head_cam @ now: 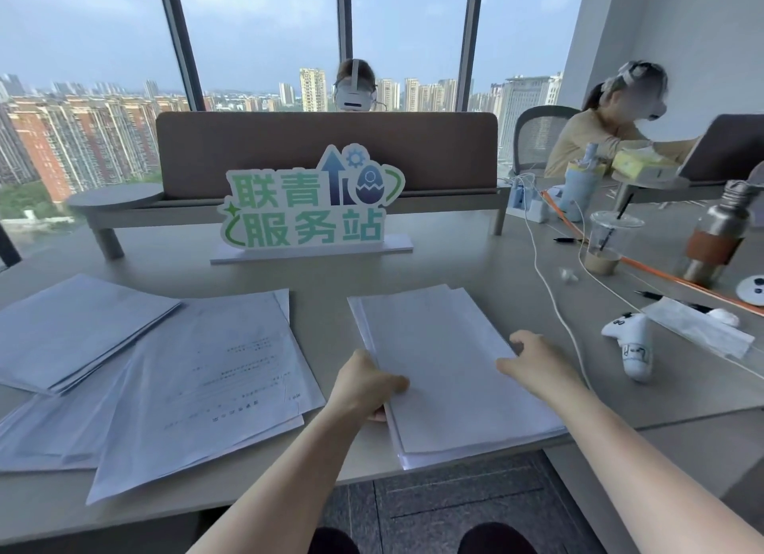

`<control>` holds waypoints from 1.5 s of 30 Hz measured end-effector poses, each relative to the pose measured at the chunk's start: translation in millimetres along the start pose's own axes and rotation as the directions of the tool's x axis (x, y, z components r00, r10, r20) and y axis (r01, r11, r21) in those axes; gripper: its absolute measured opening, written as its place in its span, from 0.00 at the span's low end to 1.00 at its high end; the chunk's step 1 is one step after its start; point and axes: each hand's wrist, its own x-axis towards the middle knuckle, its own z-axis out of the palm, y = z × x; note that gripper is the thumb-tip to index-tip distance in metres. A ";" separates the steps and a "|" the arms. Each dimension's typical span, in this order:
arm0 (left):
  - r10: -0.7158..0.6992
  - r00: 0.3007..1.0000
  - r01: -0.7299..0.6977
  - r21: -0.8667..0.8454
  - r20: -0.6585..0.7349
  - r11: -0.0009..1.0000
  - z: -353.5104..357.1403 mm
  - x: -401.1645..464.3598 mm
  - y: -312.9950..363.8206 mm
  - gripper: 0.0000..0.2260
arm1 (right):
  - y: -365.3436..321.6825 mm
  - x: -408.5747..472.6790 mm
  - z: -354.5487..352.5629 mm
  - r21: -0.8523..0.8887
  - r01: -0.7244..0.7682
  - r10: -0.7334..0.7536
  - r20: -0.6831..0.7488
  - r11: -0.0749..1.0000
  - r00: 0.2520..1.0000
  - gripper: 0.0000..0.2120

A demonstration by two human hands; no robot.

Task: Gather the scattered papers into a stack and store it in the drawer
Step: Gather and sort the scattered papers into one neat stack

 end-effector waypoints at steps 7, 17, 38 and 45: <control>0.055 0.997 -0.050 0.100 -0.050 0.994 -11.1 -6.9 -1.6 0.15 | -18.7 -6.1 3.4 -0.110 0.057 -0.068 -0.104 0.992 0.992 0.20; 0.218 0.912 -0.119 0.284 -0.347 0.951 -64.8 -24.4 -8.5 0.16 | -126.5 -52.5 51.7 0.050 0.409 -0.409 -0.007 0.911 0.913 0.15; -0.093 0.687 0.522 0.401 -0.720 0.753 -266.9 -54.6 -99.4 0.36 | -238.9 -91.8 149.0 0.040 0.455 -0.430 0.408 0.890 0.805 0.44; -0.034 0.713 0.502 0.477 -0.700 0.721 -280.7 -55.3 -98.7 0.35 | -249.8 -89.8 155.9 0.057 0.457 -0.443 0.376 0.887 0.814 0.39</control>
